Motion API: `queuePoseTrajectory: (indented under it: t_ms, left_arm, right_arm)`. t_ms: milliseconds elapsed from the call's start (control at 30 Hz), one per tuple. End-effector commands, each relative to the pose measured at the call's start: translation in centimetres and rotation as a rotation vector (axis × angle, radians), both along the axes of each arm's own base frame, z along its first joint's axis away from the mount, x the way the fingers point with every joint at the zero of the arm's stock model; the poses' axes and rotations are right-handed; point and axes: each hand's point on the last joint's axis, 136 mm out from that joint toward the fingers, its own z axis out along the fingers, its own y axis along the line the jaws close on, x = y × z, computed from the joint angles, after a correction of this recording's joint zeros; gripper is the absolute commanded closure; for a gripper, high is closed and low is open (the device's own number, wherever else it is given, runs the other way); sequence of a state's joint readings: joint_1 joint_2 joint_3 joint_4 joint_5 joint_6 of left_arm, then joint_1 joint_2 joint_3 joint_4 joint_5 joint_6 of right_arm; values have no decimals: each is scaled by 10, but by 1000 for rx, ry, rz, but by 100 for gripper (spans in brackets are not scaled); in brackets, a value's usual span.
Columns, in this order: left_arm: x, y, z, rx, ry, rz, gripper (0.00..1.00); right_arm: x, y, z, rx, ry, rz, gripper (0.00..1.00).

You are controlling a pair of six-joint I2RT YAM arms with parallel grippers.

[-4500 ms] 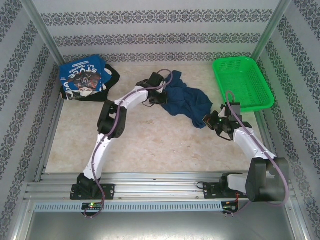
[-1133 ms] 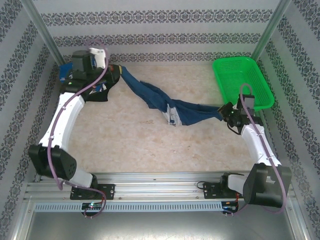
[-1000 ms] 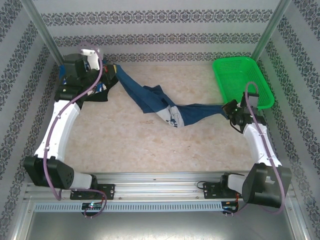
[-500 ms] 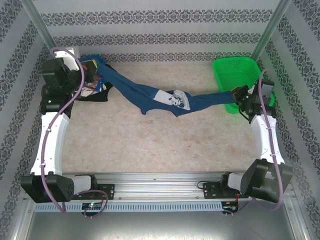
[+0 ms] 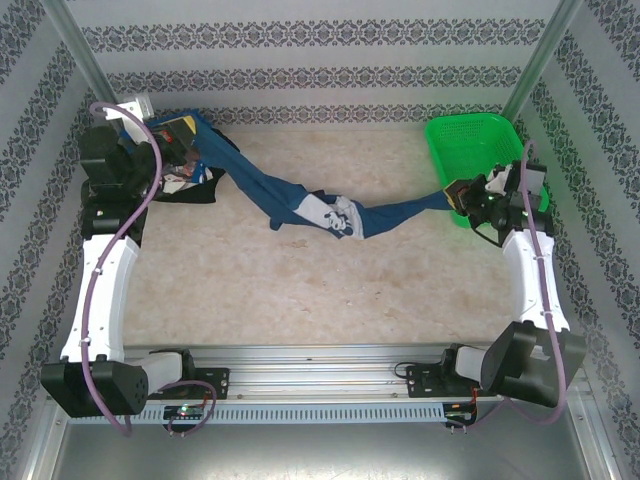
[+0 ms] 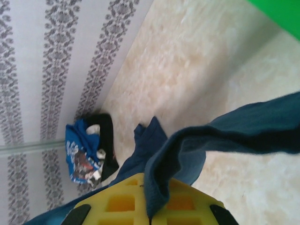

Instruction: Fold and stack the t-shirts

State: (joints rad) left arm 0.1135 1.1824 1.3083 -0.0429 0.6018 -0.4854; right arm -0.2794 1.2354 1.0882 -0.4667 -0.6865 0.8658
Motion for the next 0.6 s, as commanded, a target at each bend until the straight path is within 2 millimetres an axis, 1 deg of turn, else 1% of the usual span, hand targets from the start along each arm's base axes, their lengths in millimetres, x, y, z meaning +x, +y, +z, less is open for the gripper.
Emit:
queuePoseTrajectory:
  t_ms: [0,33,133,167,233,333,400,433,467,500,567]
  left_arm:
    - [-10,-8,36,-69,-114,-60,100]
    - [-9,-12,39,-83,-123,-74,100]
    - [-4,-29,45,-95,-131,-108,100]
    - [-2,-36,46,-94,-131,-124,100]
    - [3,-49,44,-97,-105,-148,100]
    - [4,-67,40,-105,-88,-176,100]
    - [3,-78,35,-113,-76,-195,100]
    - [1,-83,32,-106,-71,-209,100]
    - [-1,-85,28,-95,-63,-207,100]
    - [-3,-84,25,-82,-59,-192,100]
    - [-6,-74,18,-69,-47,-141,100]
  right_arm:
    - [-11,15,40,55,-97,73,100]
    - [-8,17,53,72,-133,81,100]
    - [1,15,107,75,-272,78,100]
    - [2,14,122,70,-306,72,100]
    - [4,12,166,41,-400,69,100]
    - [4,7,223,1,-519,53,100]
    - [4,5,249,-17,-572,38,100]
    - [5,5,259,-21,-591,38,100]
    - [6,5,263,-19,-597,40,100]
    - [8,4,262,-17,-589,40,100]
    - [11,5,252,-1,-561,45,100]
